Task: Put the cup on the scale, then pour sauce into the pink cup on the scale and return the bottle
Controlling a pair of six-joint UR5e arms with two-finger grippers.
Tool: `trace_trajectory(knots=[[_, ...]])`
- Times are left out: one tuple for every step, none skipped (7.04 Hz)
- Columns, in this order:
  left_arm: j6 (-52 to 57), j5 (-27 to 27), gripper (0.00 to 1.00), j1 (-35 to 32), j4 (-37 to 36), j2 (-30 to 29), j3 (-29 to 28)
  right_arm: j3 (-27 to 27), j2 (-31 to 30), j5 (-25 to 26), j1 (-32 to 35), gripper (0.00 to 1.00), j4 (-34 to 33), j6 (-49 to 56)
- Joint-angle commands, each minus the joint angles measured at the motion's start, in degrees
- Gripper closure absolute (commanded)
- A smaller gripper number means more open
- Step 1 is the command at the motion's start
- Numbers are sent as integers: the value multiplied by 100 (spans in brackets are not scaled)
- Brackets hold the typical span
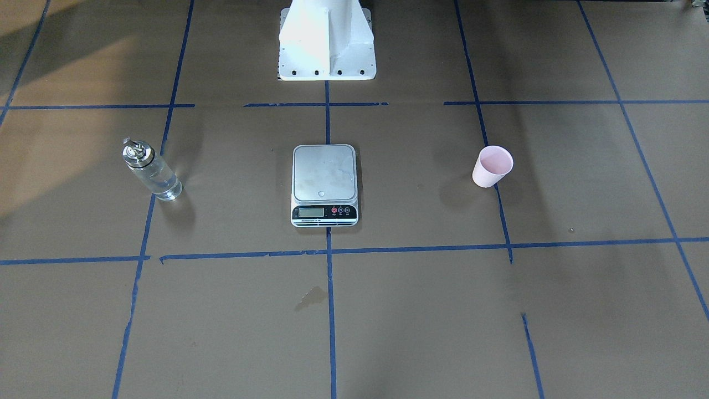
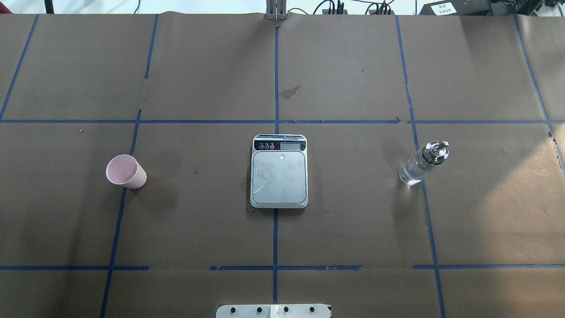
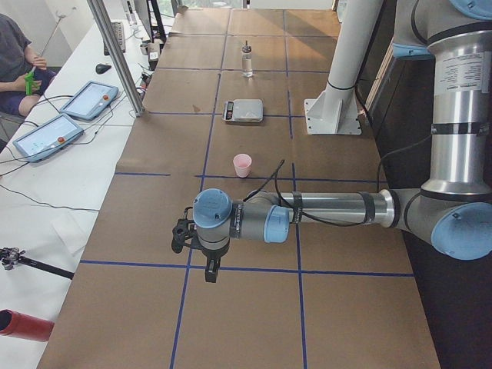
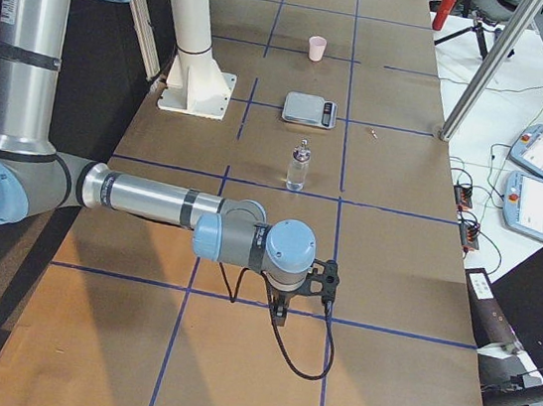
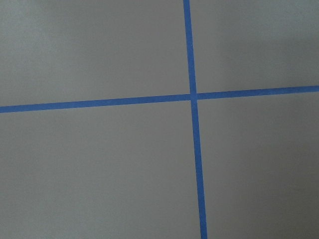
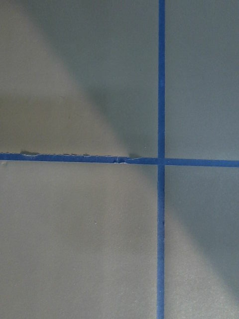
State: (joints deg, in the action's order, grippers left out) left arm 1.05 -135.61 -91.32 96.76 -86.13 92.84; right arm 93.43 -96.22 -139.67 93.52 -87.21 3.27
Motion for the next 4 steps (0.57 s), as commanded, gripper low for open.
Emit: trace_trajectory(knots=[[9, 0, 0, 0, 1, 0, 41, 26, 33, -7, 0, 0, 46, -236], [0, 9, 0, 0, 9, 0, 93, 52, 42, -7, 0, 0, 55, -343], [0, 61, 0, 0, 18, -61, 433, 70, 59, -7, 0, 0, 55, -353], [-17, 53, 0, 35, 88, -122, 898, 70, 77, -7, 0, 0, 55, -362]])
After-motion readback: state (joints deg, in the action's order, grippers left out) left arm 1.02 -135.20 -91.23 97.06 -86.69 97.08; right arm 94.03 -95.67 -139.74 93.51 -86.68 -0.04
